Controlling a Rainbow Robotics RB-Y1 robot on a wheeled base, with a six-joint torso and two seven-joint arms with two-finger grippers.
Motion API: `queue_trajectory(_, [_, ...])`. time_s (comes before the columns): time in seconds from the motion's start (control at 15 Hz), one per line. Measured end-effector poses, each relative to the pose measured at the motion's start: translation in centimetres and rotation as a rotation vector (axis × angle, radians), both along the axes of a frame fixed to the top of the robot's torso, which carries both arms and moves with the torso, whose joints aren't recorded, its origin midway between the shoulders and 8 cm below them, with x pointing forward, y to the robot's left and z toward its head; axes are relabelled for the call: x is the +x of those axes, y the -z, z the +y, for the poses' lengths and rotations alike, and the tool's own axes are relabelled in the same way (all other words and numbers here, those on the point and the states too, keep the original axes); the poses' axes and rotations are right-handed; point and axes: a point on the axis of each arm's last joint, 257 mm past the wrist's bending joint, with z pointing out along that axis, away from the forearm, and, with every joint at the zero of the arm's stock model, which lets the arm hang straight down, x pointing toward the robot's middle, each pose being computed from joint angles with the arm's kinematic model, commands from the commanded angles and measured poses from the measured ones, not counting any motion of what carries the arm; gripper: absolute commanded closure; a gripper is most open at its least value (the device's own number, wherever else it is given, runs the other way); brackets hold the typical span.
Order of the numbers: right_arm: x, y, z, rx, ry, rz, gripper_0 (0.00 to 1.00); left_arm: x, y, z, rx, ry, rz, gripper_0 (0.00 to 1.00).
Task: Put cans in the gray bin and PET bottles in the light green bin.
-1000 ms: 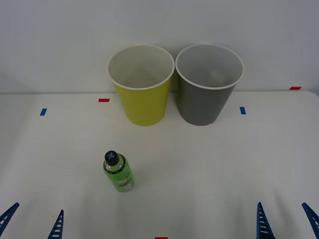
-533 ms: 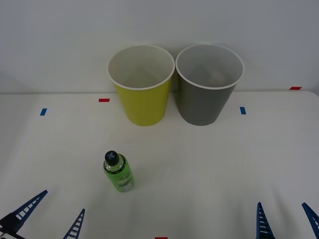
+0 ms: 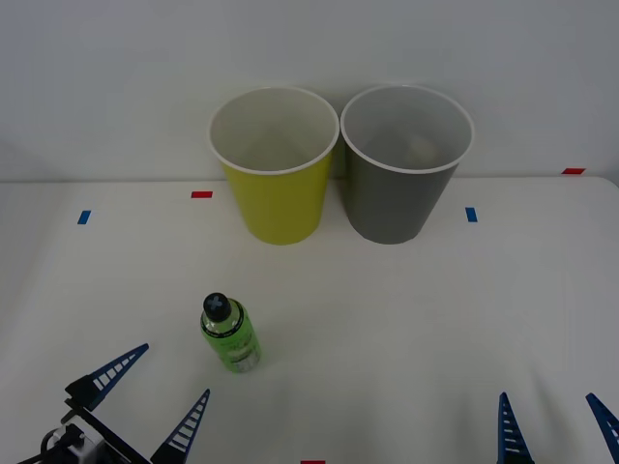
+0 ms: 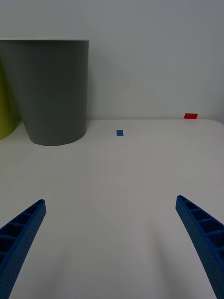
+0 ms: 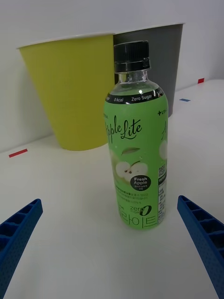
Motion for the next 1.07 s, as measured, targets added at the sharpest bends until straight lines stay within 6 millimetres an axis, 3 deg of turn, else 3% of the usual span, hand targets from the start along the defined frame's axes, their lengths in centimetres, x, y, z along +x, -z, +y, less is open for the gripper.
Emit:
queue_trajectory(0.27, [0.0, 0.0, 0.0, 0.000, 0.000, 0.000, 0.04, 1.3, -0.8, -1.3, -0.047, 0.027, -0.004, 0.00])
queue_trajectory(1.07, [0.0, 0.0, 0.0, 0.000, 0.000, 0.000, 0.04, 2.9, -2.2, -5.6, -0.090, 0.128, -0.033, 0.00])
